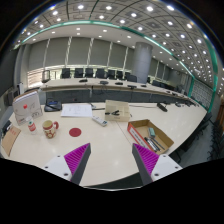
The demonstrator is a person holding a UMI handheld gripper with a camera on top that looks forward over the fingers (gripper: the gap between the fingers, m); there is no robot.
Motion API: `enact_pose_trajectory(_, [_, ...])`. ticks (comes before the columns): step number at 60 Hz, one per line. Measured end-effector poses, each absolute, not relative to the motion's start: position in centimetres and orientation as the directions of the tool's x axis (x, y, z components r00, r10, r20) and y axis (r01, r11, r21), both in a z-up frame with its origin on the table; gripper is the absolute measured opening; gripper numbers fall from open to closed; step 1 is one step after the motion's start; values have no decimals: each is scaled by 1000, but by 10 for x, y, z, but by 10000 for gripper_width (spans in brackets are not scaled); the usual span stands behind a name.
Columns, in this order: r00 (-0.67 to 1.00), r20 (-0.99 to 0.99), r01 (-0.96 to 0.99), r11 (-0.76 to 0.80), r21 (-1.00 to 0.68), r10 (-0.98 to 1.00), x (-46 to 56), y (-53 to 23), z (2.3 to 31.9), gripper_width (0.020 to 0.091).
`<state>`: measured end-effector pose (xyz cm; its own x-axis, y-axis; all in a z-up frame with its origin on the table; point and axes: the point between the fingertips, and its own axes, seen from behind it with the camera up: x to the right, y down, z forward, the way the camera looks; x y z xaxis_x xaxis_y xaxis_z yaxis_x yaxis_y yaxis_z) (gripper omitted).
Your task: Pour water
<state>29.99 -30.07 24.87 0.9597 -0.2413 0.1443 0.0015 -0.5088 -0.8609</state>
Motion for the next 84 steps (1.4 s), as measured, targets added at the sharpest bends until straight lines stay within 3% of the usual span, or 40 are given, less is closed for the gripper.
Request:
enact_pose_trajectory(14, [980, 106, -1, -543, -839, -166, 233, -290, 220, 861])
enact_pose_trajectory(32, [997, 59, 81, -567, -820, 58, 32, -236, 177, 867])
enact_pose_trajectory(47, [982, 5, 102, -506, -857, 189, -151, -134, 132, 859])
enact_pose_trajectory(61, [993, -14, 35, -421, -906, 113, -206, -13, 103, 852])
enact_pose_trajectory(69, [997, 28, 51, -366, -929, 66, -206, 29, 87, 705])
enact_pose_trajectory(73, [997, 49, 67, -346, -936, 60, -205, 42, 83, 551])
enact_pose_trajectory(79, [996, 51, 70, -316, -946, 70, -210, 44, 86, 493])
enact_pose_trajectory(84, [996, 51, 73, -319, -945, 79, -212, 43, 87, 402])
